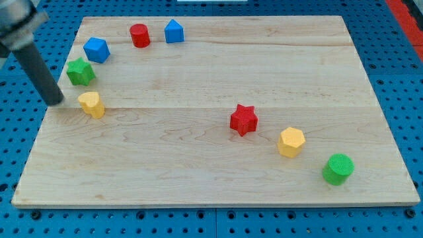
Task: Slightly push the yellow heart towards the green star
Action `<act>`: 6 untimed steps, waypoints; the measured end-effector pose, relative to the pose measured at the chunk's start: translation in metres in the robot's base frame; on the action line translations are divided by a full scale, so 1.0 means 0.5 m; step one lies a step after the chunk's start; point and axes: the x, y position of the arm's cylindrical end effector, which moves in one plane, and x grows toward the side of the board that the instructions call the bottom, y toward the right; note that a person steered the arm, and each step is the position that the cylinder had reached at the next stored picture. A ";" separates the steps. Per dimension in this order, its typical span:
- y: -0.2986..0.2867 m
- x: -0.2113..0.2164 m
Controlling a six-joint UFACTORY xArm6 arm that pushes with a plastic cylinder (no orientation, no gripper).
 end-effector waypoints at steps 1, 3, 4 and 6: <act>0.035 0.023; 0.091 0.003; 0.091 -0.006; 0.031 0.083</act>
